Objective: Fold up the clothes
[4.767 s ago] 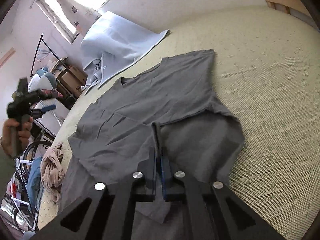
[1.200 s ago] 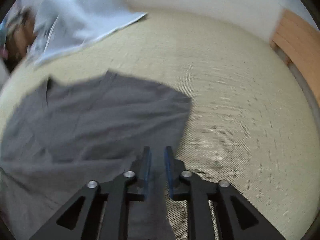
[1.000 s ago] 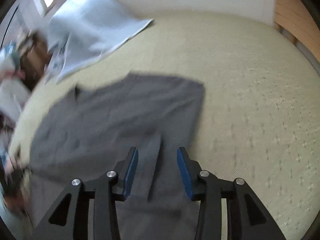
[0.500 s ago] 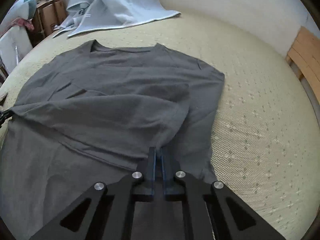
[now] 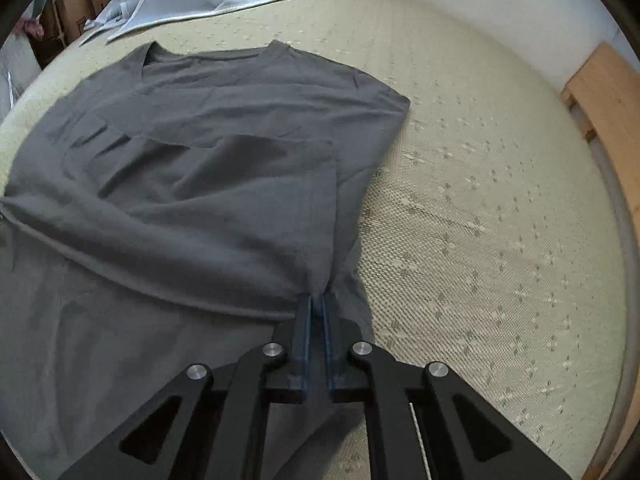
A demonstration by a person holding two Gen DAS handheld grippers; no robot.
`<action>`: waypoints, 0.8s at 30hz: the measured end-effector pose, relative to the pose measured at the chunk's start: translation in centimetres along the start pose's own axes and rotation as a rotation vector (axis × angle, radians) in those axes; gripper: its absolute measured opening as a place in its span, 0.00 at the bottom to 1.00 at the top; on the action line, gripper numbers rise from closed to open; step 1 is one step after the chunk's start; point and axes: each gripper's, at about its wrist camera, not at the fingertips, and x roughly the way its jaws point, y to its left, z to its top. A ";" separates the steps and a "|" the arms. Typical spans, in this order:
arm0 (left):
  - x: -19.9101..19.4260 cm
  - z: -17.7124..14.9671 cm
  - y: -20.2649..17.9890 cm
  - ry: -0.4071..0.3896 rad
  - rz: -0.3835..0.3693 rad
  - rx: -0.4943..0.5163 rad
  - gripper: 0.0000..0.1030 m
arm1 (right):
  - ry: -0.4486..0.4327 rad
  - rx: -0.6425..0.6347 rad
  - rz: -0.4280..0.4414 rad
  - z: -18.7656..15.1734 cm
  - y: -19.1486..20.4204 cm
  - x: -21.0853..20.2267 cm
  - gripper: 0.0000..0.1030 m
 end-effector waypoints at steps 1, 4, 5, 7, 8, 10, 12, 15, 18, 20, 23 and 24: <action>0.0 0.0 -0.1 -0.001 0.003 0.002 0.03 | -0.014 0.002 -0.001 0.1 -0.5 -1.0 0.07; 0.0 -0.2 -0.2 -0.004 0.010 0.007 0.03 | -0.138 0.056 0.024 1.5 -2.0 -3.9 0.38; 0.0 -0.2 -0.3 -0.005 0.012 0.008 0.03 | -0.165 0.069 0.037 2.2 -2.1 -4.2 0.43; -0.1 -0.2 -0.2 -0.004 0.011 0.006 0.03 | -0.180 0.061 0.060 3.9 -1.5 -3.3 0.41; -0.1 -0.2 -0.2 -0.004 0.010 0.005 0.03 | -0.180 0.046 0.064 4.7 -1.0 -2.6 0.41; -0.1 -0.2 -0.2 -0.004 0.009 0.004 0.03 | -0.169 0.009 0.057 6.1 0.1 -0.9 0.40; 0.0 -0.2 -0.1 -0.005 0.010 0.005 0.03 | -0.143 -0.026 0.045 7.0 0.8 0.8 0.40; 0.1 -0.2 0.0 -0.007 0.009 0.005 0.03 | -0.088 -0.051 0.017 7.7 1.5 3.2 0.40; 0.1 -0.2 0.1 -0.007 0.005 0.002 0.03 | -0.042 -0.038 -0.002 7.9 1.2 4.9 0.39; 0.1 -0.2 0.1 -0.006 0.004 0.000 0.03 | -0.040 -0.034 0.007 8.0 1.3 4.9 0.28; 0.1 -0.2 0.2 -0.006 0.005 -0.006 0.03 | -0.069 -0.138 -0.089 8.3 3.2 4.0 0.03; 0.1 -0.2 0.2 -0.006 0.006 -0.007 0.03 | -0.093 -0.160 -0.118 8.5 3.7 3.4 0.03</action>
